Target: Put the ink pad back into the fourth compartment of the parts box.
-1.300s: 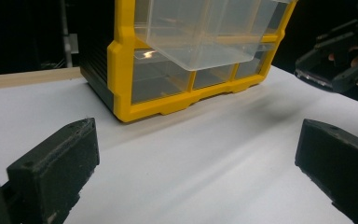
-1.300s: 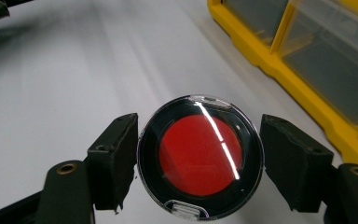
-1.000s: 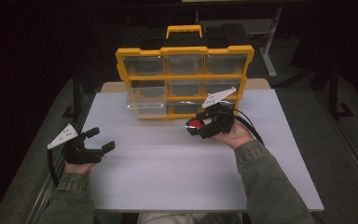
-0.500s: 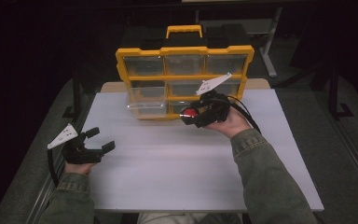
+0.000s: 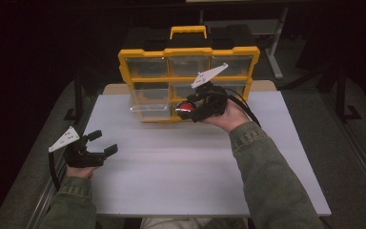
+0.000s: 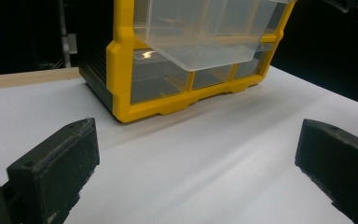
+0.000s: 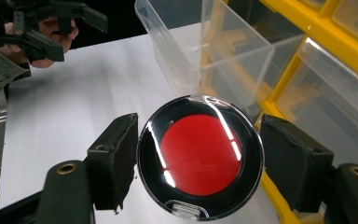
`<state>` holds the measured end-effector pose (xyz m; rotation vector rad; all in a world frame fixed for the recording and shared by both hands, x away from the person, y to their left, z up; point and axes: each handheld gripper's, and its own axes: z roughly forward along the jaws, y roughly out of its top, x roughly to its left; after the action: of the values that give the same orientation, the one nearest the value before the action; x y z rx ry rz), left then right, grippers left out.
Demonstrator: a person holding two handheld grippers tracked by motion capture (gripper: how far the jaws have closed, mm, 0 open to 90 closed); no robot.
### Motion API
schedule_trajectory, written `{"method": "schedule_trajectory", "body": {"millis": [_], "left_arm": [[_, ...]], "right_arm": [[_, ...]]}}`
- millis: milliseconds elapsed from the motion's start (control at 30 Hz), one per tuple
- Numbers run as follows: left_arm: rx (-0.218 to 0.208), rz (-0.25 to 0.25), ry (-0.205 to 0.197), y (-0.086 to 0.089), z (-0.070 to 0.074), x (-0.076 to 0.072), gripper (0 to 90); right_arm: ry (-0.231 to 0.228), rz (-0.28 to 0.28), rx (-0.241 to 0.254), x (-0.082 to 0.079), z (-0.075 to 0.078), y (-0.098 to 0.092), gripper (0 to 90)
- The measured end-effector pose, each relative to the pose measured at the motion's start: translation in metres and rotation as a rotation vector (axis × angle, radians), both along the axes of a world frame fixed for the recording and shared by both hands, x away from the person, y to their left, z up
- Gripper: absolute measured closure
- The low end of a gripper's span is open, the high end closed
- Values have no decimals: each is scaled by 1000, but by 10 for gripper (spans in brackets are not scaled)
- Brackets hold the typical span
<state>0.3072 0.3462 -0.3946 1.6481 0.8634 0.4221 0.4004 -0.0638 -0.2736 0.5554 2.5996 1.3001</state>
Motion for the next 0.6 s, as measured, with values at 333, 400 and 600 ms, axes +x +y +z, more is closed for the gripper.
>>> {"method": "schedule_trajectory", "body": {"millis": [333,400,600], "left_arm": [[-1,3,0,1,0,0,0],[-1,1,0,1,0,0,0],[-2,2,2,0,0,0,0]], "right_arm": [[-20,5,-16,5,17,8,291],[-26,6,-19,7,19,10,291],[-22,1,-24,12,25,13,291]]}}
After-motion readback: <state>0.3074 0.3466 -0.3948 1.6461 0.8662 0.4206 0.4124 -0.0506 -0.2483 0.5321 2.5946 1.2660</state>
